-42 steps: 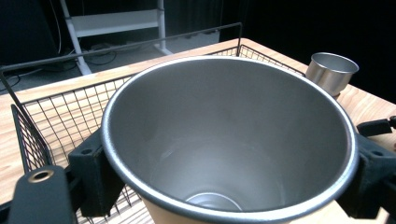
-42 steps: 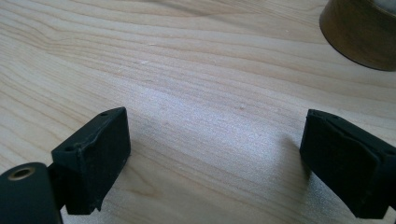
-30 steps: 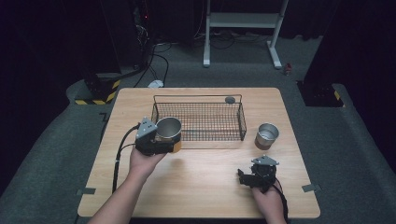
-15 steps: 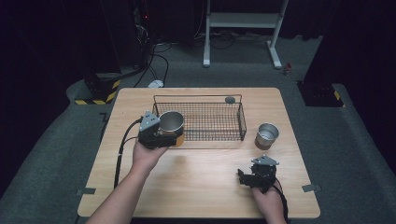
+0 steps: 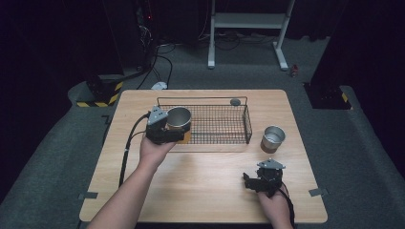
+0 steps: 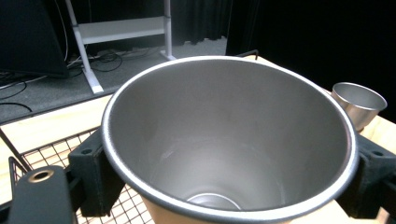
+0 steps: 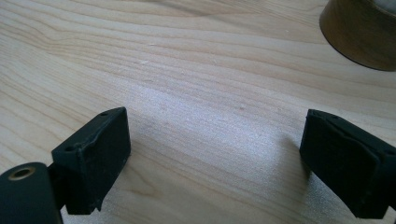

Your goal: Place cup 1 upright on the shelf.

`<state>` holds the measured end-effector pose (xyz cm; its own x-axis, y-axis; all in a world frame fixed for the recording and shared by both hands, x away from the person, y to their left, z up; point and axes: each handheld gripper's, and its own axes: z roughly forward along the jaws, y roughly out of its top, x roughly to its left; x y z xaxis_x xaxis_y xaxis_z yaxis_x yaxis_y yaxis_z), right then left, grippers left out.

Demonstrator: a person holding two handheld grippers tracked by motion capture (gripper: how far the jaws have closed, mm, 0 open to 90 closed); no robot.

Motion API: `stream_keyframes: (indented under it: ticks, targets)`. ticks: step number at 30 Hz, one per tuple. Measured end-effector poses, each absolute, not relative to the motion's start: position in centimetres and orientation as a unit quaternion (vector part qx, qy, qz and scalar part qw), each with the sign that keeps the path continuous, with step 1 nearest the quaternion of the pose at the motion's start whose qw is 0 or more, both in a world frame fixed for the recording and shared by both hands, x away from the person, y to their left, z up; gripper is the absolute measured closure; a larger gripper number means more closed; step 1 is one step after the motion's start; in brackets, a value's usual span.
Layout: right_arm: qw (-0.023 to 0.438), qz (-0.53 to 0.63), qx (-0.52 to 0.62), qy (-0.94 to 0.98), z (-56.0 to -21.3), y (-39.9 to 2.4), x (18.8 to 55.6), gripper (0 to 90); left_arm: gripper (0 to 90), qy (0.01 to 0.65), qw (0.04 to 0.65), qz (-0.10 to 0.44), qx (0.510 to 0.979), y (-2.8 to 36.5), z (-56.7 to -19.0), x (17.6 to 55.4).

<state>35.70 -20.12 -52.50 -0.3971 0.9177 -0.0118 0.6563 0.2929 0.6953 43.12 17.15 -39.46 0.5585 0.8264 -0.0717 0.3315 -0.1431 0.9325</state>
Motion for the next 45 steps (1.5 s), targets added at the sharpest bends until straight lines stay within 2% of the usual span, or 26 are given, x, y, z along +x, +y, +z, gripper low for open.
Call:
stream_keyframes:
  ticks: [22, 45]
  targets:
    - [0.209, 0.311, 0.504, 0.778, -52.5, -20.1, 35.7, 8.5, 13.6, 0.414, 0.499, 0.242, 0.722, 15.7, -39.0, 46.9]
    - [0.208, 0.311, 0.506, 0.777, -52.5, -20.1, 35.6, 8.5, 13.7, 0.466, 0.480, 0.233, 0.706, 15.3, -42.5, 51.3]
